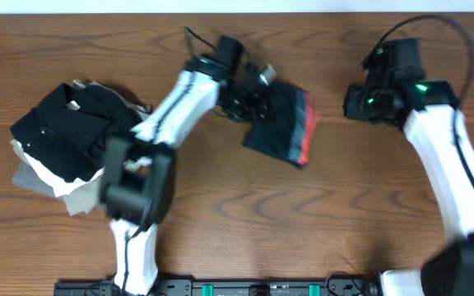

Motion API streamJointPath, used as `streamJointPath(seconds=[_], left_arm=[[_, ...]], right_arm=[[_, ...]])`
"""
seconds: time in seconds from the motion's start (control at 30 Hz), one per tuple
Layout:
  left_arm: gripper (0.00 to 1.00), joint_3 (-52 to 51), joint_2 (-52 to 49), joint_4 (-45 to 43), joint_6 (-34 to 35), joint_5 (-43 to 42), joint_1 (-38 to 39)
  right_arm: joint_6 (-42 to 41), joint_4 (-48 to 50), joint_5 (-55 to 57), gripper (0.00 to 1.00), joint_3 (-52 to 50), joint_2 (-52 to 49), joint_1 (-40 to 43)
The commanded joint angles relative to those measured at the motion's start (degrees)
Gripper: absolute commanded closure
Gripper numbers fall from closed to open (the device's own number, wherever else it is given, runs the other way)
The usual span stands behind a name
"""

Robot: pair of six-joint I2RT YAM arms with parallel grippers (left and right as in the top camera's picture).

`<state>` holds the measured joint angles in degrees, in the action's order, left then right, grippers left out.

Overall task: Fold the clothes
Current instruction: 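Grasp the folded leggings with the left gripper and carry them left, then place the leggings on top of the clothes stack and release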

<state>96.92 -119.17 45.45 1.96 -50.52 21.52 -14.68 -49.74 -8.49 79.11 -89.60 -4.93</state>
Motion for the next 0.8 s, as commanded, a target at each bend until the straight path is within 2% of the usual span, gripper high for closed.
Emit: streamJointPath(seconds=[0.0, 0.2, 0.3, 0.4, 0.77], left_arm=[[0.94, 0.7, 9.66, 3.56, -7.8, 2.43, -3.02], [0.94, 0.7, 20.06, 11.56, -7.93, 11.8, -9.86], [0.94, 0.7, 24.41, 15.56, -7.98, 16.96, -15.37], [0.94, 0.7, 27.26, 18.88, -10.84, 21.57, -22.14], [0.94, -0.09, 23.21, 20.48, -14.43, 22.82, -47.82]], right_arm=[[0.02, 0.72, -0.37, 0.76, 0.61, 4.09, 0.35], [-1.01, 0.87, -1.25, 0.76, 0.61, 6.14, 0.35], [-0.98, 0.33, -1.22, 0.76, 0.61, 6.1, 0.33], [-0.98, 0.31, -1.22, 0.76, 0.61, 6.1, -0.11], [-1.18, 0.44, -1.2, 0.76, 0.61, 6.1, -0.76]])
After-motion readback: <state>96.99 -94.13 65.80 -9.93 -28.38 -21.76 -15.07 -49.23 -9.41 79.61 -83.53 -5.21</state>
